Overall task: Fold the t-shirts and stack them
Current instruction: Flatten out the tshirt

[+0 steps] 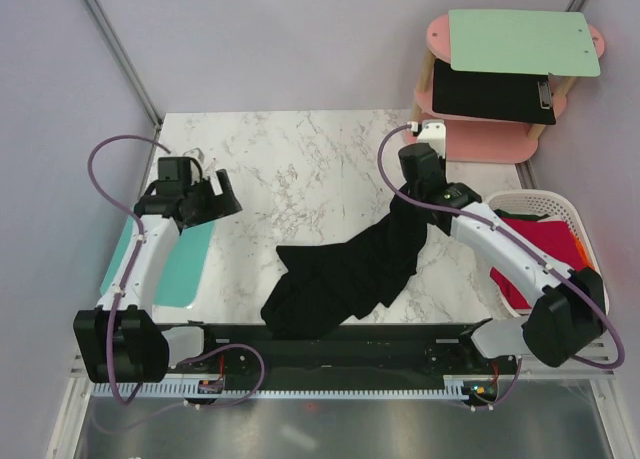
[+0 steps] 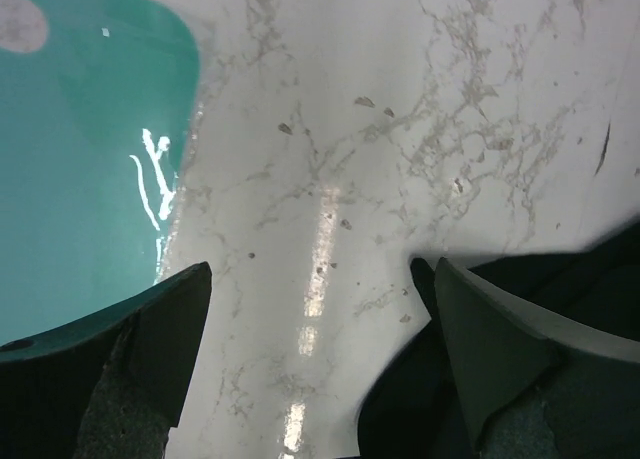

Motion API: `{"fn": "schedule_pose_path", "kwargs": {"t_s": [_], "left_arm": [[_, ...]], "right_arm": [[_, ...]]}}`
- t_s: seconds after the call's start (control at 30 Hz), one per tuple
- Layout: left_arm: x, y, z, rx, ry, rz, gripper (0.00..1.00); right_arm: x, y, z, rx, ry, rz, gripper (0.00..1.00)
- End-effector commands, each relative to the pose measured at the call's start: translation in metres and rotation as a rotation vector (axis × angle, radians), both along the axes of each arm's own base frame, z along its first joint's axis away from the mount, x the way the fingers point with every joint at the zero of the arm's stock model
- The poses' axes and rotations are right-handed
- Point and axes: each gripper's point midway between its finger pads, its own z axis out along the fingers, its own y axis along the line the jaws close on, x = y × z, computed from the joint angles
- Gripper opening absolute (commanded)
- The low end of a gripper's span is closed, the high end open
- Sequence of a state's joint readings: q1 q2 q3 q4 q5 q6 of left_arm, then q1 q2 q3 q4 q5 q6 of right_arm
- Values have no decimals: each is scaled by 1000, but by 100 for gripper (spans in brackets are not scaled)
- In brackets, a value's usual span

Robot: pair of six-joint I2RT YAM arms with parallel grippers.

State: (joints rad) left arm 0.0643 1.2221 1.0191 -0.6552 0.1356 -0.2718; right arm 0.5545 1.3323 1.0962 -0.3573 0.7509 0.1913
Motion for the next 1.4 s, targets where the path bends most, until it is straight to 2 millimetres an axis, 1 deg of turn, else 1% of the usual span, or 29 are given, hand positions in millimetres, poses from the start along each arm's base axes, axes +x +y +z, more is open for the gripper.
{"fn": "schedule_pose_path", "kwargs": {"t_s": [0.0, 0.03, 0.07, 0.1, 0.13, 0.17, 0.2, 0.23, 0.27, 0.3, 0.33, 0.37, 0.5, 0.53, 0.7, 0.8, 0.83, 0.87, 0.93, 0.97, 1.03, 1.13, 1.17, 1.2, 1.23, 1.27, 1.3, 1.33, 1.37], "left_arm": [[1, -58, 7, -69, -30, -140, 100], [-4, -78, 4, -67, -19, -199, 100], [-6, -88, 3, -69, -10, -217, 100], [-8, -96, -5, -58, 15, -234, 100], [-14, -114, -8, -58, 29, -285, 99], [-18, -122, -13, -63, 48, -299, 99], [-20, -128, -21, -57, 76, -312, 99], [-26, -138, -27, -53, 94, -344, 98], [-30, -142, -33, -49, 115, -349, 98], [-33, -145, -40, -38, 134, -358, 98], [-38, -150, -45, -30, 151, -378, 98], [-42, -151, -52, -23, 171, -383, 98], [-58, -158, -76, -12, 260, -414, 98], [-61, -160, -84, -10, 286, -420, 98], [-71, -171, -104, 13, 359, -442, 97], [-74, -177, -118, 37, 402, -449, 91], [-72, -178, -120, 42, 406, -448, 86], [-73, -178, -128, 53, 426, -447, 75], [-69, -179, -131, 65, 426, -437, 56], [-65, -177, -133, 87, 421, -424, 31], [-57, -174, -130, 113, 399, -407, 2], [-39, -168, -117, 162, 337, -367, 2], [-34, -165, -112, 183, 320, -356, 2], [-24, -168, -98, 183, 278, -356, 2], [-17, -167, -92, 197, 255, -348, 2], [-12, -168, -86, 204, 241, -346, 2], [1, -172, -72, 202, 202, -345, 2], [7, -173, -67, 211, 189, -341, 2], [13, -173, -62, 216, 182, -336, 2]], "right_arm": [[35, -6, 4, 84, -3, -53, 0], [46, -5, -9, 78, 39, -58, 0], [52, -8, -20, 75, 75, -67, 0], [57, -21, -48, 53, 163, -106, 0], [66, -19, -51, 74, 187, -98, 0], [70, -22, -62, 78, 226, -111, 0], [72, -33, -91, 67, 323, -137, 1], [83, -33, -89, 89, 326, -143, 3], [87, -32, -98, 104, 362, -133, 7], [89, -37, -114, 103, 414, -145, 9], [96, -35, -110, 119, 406, -135, 11], [98, -30, -112, 138, 421, -106, 15], [99, -18, -96, 200, 384, -49, 23], [98, -17, -92, 210, 374, -44, 32], [96, -21, -72, 209, 329, -44, 32], [94, -23, -72, 206, 328, -49, 31], [93, -22, -74, 207, 334, -45, 31], [92, -21, -74, 208, 335, -43, 31], [90, -21, -78, 211, 343, -45, 31], [88, -22, -78, 212, 343, -46, 31], [84, -19, -79, 224, 354, -31, 31], [75, -12, -73, 250, 352, 19, 33], [69, -5, -68, 281, 347, 63, 34], [66, 0, -66, 300, 347, 93, 41], [63, 5, -65, 322, 343, 116, 61], [56, 15, -61, 369, 336, 171, 67], [52, 20, -59, 391, 331, 198, 73], [51, 27, -55, 412, 313, 227, 76], [42, 33, -54, 434, 315, 260, 77]]}}
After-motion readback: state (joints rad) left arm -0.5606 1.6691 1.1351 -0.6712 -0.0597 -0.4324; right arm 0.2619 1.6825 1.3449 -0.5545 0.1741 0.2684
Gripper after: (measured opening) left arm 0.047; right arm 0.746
